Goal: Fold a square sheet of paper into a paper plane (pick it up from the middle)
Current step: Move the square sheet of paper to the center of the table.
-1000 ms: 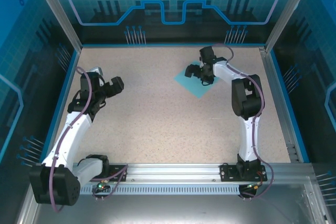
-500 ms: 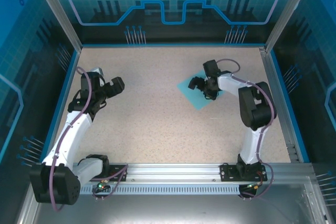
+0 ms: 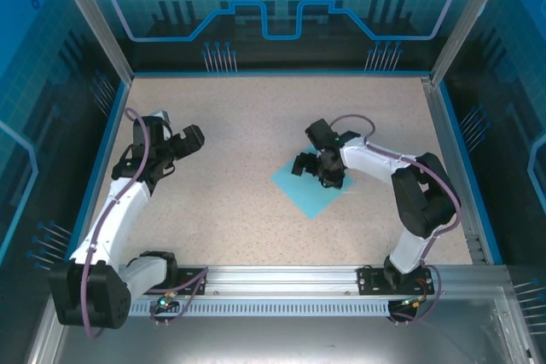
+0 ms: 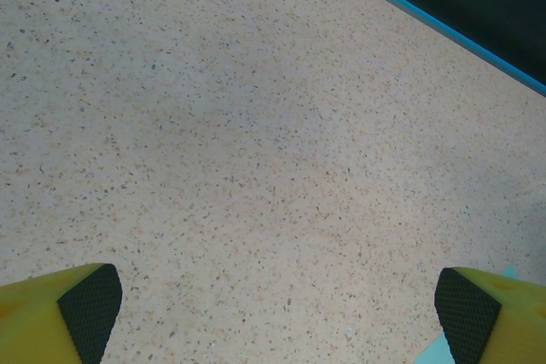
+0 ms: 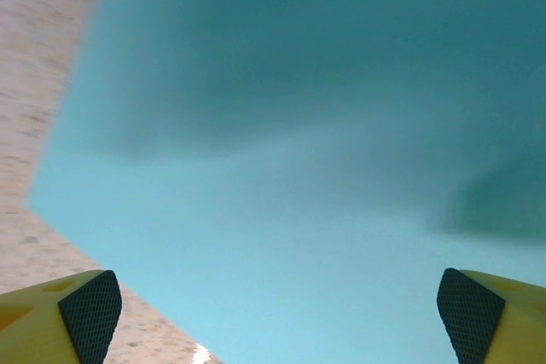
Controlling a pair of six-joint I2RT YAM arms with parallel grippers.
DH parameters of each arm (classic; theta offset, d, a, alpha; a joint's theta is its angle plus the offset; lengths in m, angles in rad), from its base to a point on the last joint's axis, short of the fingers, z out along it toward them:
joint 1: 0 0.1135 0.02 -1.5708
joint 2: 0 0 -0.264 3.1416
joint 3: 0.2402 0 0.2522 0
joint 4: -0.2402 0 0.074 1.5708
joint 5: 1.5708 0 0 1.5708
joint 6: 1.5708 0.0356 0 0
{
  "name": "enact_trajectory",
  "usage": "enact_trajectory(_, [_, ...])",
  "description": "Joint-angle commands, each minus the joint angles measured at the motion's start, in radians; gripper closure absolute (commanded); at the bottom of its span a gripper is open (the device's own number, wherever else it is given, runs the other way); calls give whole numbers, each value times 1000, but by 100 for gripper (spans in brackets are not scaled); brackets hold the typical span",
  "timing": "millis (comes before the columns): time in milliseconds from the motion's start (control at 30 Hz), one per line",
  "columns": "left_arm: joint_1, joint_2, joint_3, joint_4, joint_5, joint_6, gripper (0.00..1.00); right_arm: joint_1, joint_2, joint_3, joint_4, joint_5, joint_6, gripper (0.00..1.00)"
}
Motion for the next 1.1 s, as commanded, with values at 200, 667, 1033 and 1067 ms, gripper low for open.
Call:
enact_trajectory(200, [-6, -7, 32, -22, 27, -11, 1, -97, 150, 155, -72, 7, -290, 1])
enact_trajectory(667, [-7, -3, 30, -27, 28, -20, 2, -117, 74, -79, -67, -31, -132, 1])
enact_trajectory(1033, [-6, 4, 70, -126, 9, -48, 1, 36, -97, -246, -44, -142, 70, 1])
enact_trajectory(1067, [-6, 3, 78, -136, 5, -48, 2, 39, -105, -215, -80, -108, 48, 0])
